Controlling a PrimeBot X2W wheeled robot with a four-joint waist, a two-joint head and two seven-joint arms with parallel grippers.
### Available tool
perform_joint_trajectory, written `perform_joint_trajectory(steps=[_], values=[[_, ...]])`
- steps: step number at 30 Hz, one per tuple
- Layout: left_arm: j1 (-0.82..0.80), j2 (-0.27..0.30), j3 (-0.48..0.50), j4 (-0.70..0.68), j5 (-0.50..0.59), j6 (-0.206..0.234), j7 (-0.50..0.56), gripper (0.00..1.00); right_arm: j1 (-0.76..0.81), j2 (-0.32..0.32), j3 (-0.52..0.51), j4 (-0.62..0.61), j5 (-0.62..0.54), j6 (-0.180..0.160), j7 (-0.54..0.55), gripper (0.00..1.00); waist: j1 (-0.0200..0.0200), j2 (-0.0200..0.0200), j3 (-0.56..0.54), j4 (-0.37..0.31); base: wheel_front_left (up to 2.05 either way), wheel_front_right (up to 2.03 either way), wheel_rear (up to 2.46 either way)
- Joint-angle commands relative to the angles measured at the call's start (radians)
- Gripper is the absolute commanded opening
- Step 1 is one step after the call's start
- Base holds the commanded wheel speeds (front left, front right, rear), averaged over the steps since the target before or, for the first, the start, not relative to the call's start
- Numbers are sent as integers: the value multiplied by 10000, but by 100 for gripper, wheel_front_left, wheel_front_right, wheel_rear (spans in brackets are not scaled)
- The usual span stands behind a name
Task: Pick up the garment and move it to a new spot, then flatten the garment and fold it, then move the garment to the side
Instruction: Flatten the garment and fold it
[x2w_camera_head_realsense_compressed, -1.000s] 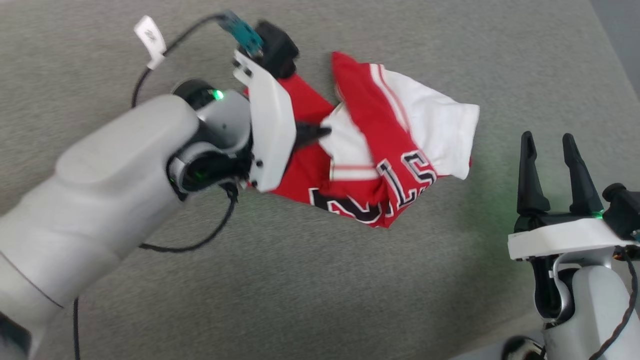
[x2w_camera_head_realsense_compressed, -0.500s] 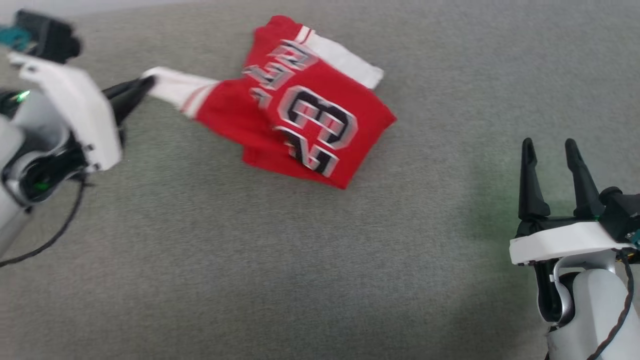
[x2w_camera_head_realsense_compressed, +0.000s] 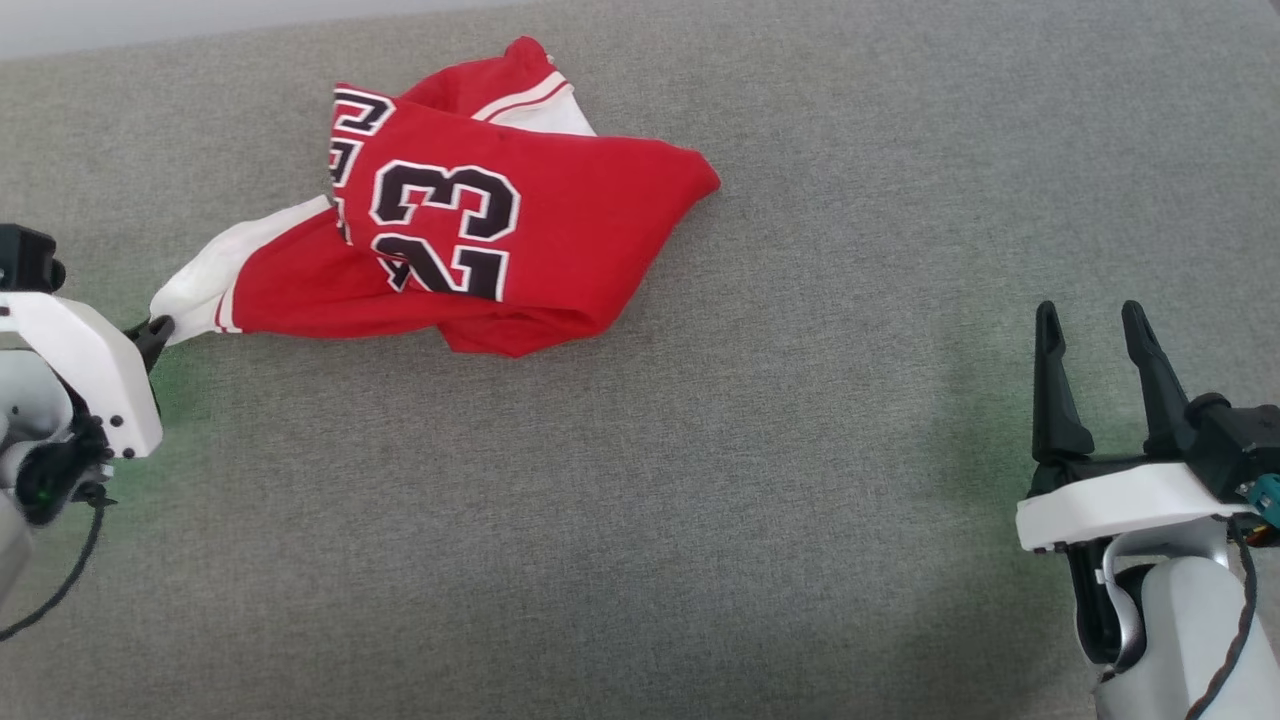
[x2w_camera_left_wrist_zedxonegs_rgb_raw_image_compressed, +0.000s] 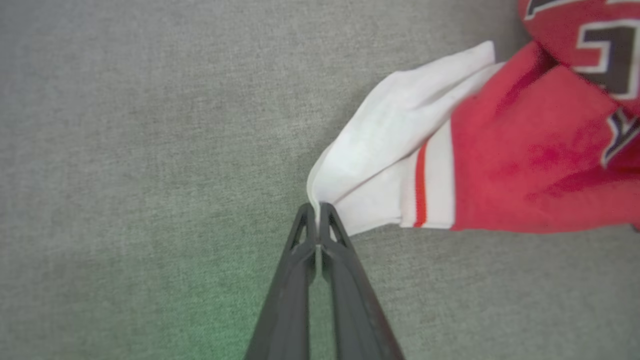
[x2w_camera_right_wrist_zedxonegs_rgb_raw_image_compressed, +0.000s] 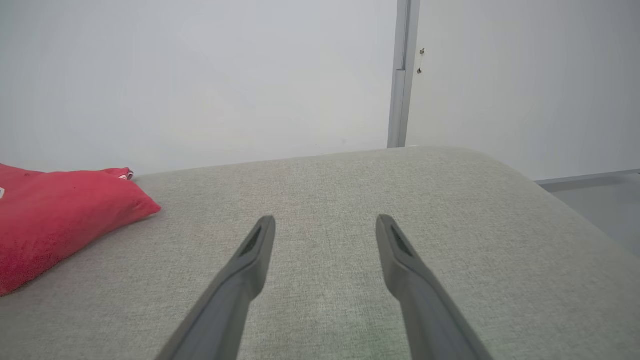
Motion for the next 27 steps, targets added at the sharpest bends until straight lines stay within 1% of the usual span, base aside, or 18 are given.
perform_joint_trajectory(steps=[1, 3, 5, 6, 7, 10, 13, 15, 16, 17, 18, 19, 20, 22, 25, 27], values=[[192, -99, 8, 102, -83, -23, -57, 0, 46, 0, -7, -47, -61, -7, -24, 100, 0, 0, -12, 15, 0, 0, 0], [188, -305, 104, 262, -186, -63, -303, 0, 51, 0, -17, -14, -198, -5, -24, 100, 0, 0, -69, 98, 0, 0, 0], [174, -492, 149, 323, -232, -69, -607, 47, 4, 0, 41, 63, -379, -7, -24, 100, 0, 0, -168, 245, 0, 0, 0], [197, -578, 166, 301, -227, -76, -810, 47, -48, -3, 102, 117, -476, -7, -24, 100, 0, 0, -226, 329, 0, 0, 0], [248, -687, 191, 231, -247, -80, -1027, 100, -112, -54, 156, 200, -544, -7, -24, 100, 0, 0, -291, 455, 0, 0, 0], [492, -945, 119, 158, 5, -72, -1887, 100, -378, -363, 422, 572, -642, -7, 60, 100, 0, 0, -482, 884, 0, 0, 0], [732, -1359, 154, 227, 335, -18, -2958, 100, -898, -832, 872, 935, -632, -7, 555, 100, 0, 0, -630, 1429, 0, 0, 0], [902, -1768, 414, 180, 536, 189, -3299, 100, -1310, -1179, 1113, 1124, -375, -7, 1062, 100, 0, 0, -666, 1870, 0, 0, 0], [959, -1984, 699, 54, 685, 336, -3349, 100, -1542, -1404, 1235, 1200, -243, -7, 1353, 100, 0, 0, -669, 2133, 0, 0, 0], [876, -2101, 1293, -191, 1050, 552, -3364, 100, -1786, -1637, 1377, 1275, -122, -7, 1701, 100, 0, 0, -650, 2380, 0, 0, 0], [876, -2101, 1293, -191, 1050, 552, -3364, 100, -1786, -1637, 1377, 1275, -122, -7, 1701, 100, 0, 0, -650, 2380, 0, 0, 0], [1442, -2444, 2447, -925, 2095, 1012, -3371, 100, -2350, -2078, 1605, 1346, 202, -8, 2320, 100, 0, 0, -585, 2896, 0, 0, 0], [1442, -2444, 2447, -925, 2095, 1012, -3371, 100, -2350, -2078, 1605, 1346, 202, -8, 2320, 100, 0, 0, -585, 2896, 0, 0, 0], [2322, -2785, 3865, -1873, 3187, 1498, -3366, 100, -2917, -2453, 2021, 1516, 533, -5, 3110, 100, 0, 0, -498, 3335, 0, 0, 0], [3599, -3401, 5614, -3390, 4995, 1859, -3375, 100, -3808, -3206, 2706, 1839, 1056, -5, 4429, 100, 0, 0, -320, 3949, 0, 0, 0], [4520, -3830, 6323, -4127, 6045, 1920, -3373, 100, -4423, -3648, 3231, 2127, 1439, -7, 5425, 100, 0, 0, -169, 4310, 0, 0, 0]])
